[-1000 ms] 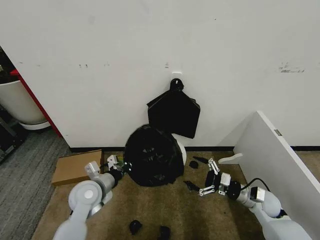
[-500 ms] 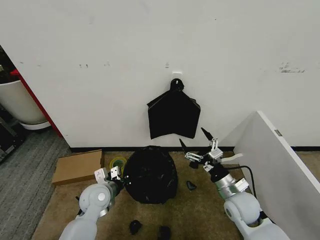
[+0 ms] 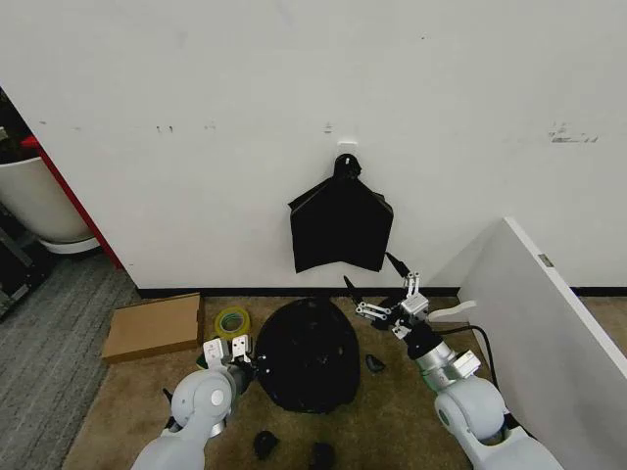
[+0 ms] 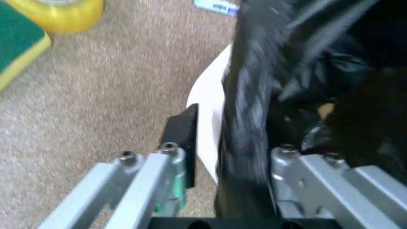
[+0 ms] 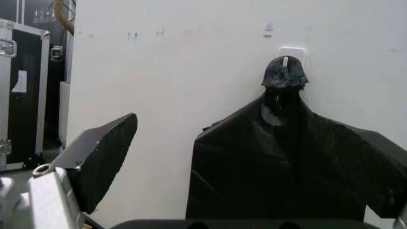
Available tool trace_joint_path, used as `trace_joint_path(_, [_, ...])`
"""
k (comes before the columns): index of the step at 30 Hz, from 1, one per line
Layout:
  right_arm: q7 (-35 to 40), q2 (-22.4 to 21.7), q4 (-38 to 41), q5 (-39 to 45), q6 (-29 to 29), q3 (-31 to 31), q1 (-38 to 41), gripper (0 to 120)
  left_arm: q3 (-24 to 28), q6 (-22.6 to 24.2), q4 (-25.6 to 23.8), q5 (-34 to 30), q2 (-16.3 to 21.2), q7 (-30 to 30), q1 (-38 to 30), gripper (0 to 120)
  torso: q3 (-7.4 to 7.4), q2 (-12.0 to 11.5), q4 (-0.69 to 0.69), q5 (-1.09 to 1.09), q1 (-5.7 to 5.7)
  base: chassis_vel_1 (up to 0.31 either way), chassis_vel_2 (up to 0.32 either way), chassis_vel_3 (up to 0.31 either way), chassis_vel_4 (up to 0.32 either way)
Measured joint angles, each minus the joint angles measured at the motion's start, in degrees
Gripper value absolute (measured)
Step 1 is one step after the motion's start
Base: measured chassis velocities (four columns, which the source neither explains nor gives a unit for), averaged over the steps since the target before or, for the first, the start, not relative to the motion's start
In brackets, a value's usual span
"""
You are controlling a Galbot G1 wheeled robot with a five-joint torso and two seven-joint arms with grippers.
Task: Place the garbage bag over the trash bin.
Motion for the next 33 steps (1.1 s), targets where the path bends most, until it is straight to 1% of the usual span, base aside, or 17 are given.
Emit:
trace_joint_path(5, [0.0, 0.6, -0.6, -0.6, -0.2, -0.2, 0.1, 100, -2.0, 0.0, -3.5, -0.4, 1.2, 0.8, 0.2, 52, 0.0, 0.0, 0.0, 0.0, 0.0, 0.0, 0.0, 0.0, 0.0])
trace_joint_path(6, [0.0, 0.6, -0.6, -0.6, -0.2, -0.2, 0.1, 100, -2.0, 0.0, -3.5, -0.4, 1.2, 0.8, 0.2, 52, 0.0, 0.0, 0.0, 0.0, 0.0, 0.0, 0.0, 0.0, 0.0])
trace_joint_path(10, [0.7, 0.9, -0.6, -0.7, -0.2, 0.0, -0.2, 100, -3.2, 0.0, -8.2, -0.2, 2.4, 1.5, 1.2, 68, 0.0, 0.0, 0.0, 0.01, 0.0, 0.0, 0.0, 0.0, 0.0])
trace_joint_path(13, [2.2, 1.1, -0.7, -0.8, -0.5, 0.4, -0.6, 100, -3.4, 0.0, -11.7, 2.4, 3.0, 1.5, 2.2, 81, 0.0, 0.0, 0.0, 0.02, 0.0, 0.0, 0.0, 0.0, 0.0])
trace_joint_path(14, [2.2, 1.1, -0.7, -0.8, -0.5, 0.4, -0.6, 100, -3.4, 0.0, -11.7, 2.4, 3.0, 1.5, 2.2, 81, 0.0, 0.0, 0.0, 0.02, 0.0, 0.0, 0.0, 0.0, 0.0])
trace_joint_path(17, [3.4, 1.4, -0.5, -1.3, -0.6, 1.1, -1.4, 100, -3.5, -2.9, -13.7, 8.1, 3.5, 1.1, 3.3, 93, 0.0, 0.0, 0.0, 0.0, 0.0, 0.0, 0.0, 0.0, 0.0])
trace_joint_path(19, [4.1, 1.8, 0.3, -1.6, -0.5, 1.8, -2.3, 100, -3.6, -10.8, -14.0, 14.8, 3.5, 1.9, 4.6, 98, 0.0, 0.0, 0.0, 0.01, 0.0, 0.0, 0.0, 0.0, 0.0])
trace_joint_path(20, [5.1, 2.3, 1.0, -1.6, -0.5, 2.3, -3.1, 100, -3.7, -19.9, -13.5, 20.4, 3.3, 4.2, 5.7, 100, 0.0, 0.0, 0.0, 0.0, 0.0, 0.0, 0.0, 0.0, 0.0])
trace_joint_path(21, [5.9, 2.7, 1.5, -1.8, -0.5, 2.6, -3.7, 100, -3.8, -25.4, -12.9, 23.9, 3.1, 6.2, 6.4, 100, 0.0, 0.0, 0.0, 0.02, 0.0, 0.0, 0.0, 0.0, 0.0])
trace_joint_path(22, [5.9, 2.7, 1.5, -1.8, -0.5, 2.6, -3.7, 100, -3.8, -25.4, -12.9, 23.9, 3.1, 6.2, 6.4, 100, 0.0, 0.0, 0.0, 0.02, 0.0, 0.0, 0.0, 0.0, 0.0])
trace_joint_path(24, [9.2, 4.3, 2.6, -6.1, -2.3, 4.2, -5.1, 100, -4.2, -39.5, -10.9, 30.2, 2.2, 13.7, 8.2, 100, 0.0, 0.0, 0.01, 0.0, 0.0, 0.0, 0.0, 0.0, 0.0])
trace_joint_path(25, [9.9, 4.7, 2.7, -7.9, -2.8, 4.7, -5.4, 100, -4.2, -42.0, -10.7, 30.8, 2.0, 14.9, 8.5, 100, 0.0, 0.0, 0.01, -0.01, 0.0, 0.0, 0.0, 0.0, 0.0])
trace_joint_path(26, [10.4, 5.4, 2.8, -11.3, -3.5, 6.2, -6.1, 100, -4.2, -48.0, -10.2, 32.0, 1.3, 17.3, 9.5, 100, 0.0, 0.0, -0.01, 0.0, 0.0, 0.0, 0.0, 0.0, 0.0])
trace_joint_path(28, [10.1, 6.7, 3.4, -14.0, -4.8, 8.5, -7.5, 100, -4.6, -58.9, -9.7, 33.7, -0.4, 21.2, 12.5, 100, 0.0, 0.0, -0.02, 0.01, 0.0, 0.0, 0.0, 0.0, 0.0])
trace_joint_path(29, [10.1, 6.7, 3.4, -14.0, -4.8, 8.5, -7.5, 100, -4.6, -58.9, -9.7, 33.7, -0.4, 21.2, 12.5, 100, 0.0, 0.0, -0.02, 0.01, 0.0, 0.0, 0.0, 0.0, 0.0])
trace_joint_path(32, [10.4, 8.7, 4.9, -14.1, -6.0, 9.4, -8.9, 100, -5.6, -66.4, -10.9, 34.7, -3.3, 24.0, 16.7, 100, 0.0, 0.0, 0.01, 0.0, 0.0, 0.0, 0.0, 0.0, 0.0])
trace_joint_path(33, [10.5, 9.9, 5.3, -14.2, -6.0, 9.6, -9.4, 100, -6.0, -67.9, -11.6, 35.3, -4.7, 24.1, 18.0, 100, 0.0, 0.0, 0.01, 0.01, 0.0, 0.0, 0.0, 0.0, 0.0])
